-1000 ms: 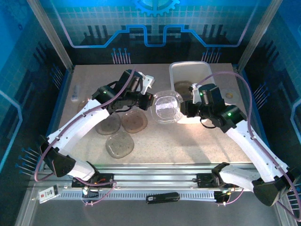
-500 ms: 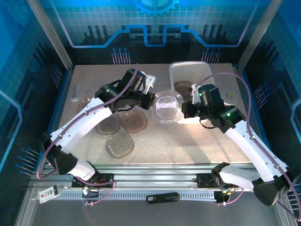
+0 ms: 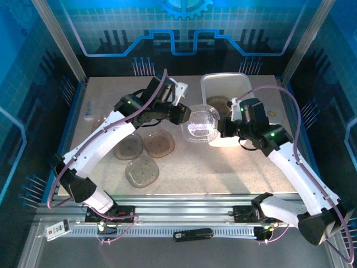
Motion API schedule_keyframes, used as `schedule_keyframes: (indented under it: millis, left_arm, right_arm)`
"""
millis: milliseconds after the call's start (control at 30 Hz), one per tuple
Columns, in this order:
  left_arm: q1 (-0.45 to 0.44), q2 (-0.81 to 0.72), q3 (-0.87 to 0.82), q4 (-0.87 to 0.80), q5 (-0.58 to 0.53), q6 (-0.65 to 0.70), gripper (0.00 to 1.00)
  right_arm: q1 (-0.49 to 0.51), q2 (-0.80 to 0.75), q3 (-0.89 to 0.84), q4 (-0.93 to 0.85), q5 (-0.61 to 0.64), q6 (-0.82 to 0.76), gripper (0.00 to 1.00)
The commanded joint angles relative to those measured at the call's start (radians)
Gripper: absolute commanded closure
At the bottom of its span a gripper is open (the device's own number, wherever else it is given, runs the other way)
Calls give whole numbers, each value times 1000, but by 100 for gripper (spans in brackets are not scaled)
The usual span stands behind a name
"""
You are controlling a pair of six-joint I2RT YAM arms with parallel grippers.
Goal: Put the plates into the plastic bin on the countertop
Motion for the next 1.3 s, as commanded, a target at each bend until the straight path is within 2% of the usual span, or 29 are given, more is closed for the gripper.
schedule_keyframes:
  millis: [0, 67, 167, 600, 767, 967, 1267]
  left_arm:
    - [6, 28, 55, -21, -11, 16, 53]
    - [18, 33, 77, -17, -24, 14, 46]
    - [46, 33, 89, 0, -33, 7, 42]
    - [197, 88, 70, 59, 30, -40, 40]
    - [239, 135, 64, 93, 69, -34, 40]
    - [276, 197, 52, 200, 157, -17, 39]
    - [323, 351, 183, 176, 201, -6, 39]
  right_arm:
    - [-44, 12, 33, 24, -41, 1, 100]
    - [-73, 26, 44, 21, -52, -4, 100]
    - [-125, 55, 69, 13, -73, -17, 100]
    - [-357, 292, 334, -80, -137, -136, 100]
    - [-384, 418, 473, -164, -85, -212, 100]
    - [-392, 532, 557, -203, -51, -245, 100]
    - [-387, 727, 708, -277, 29, -271, 100]
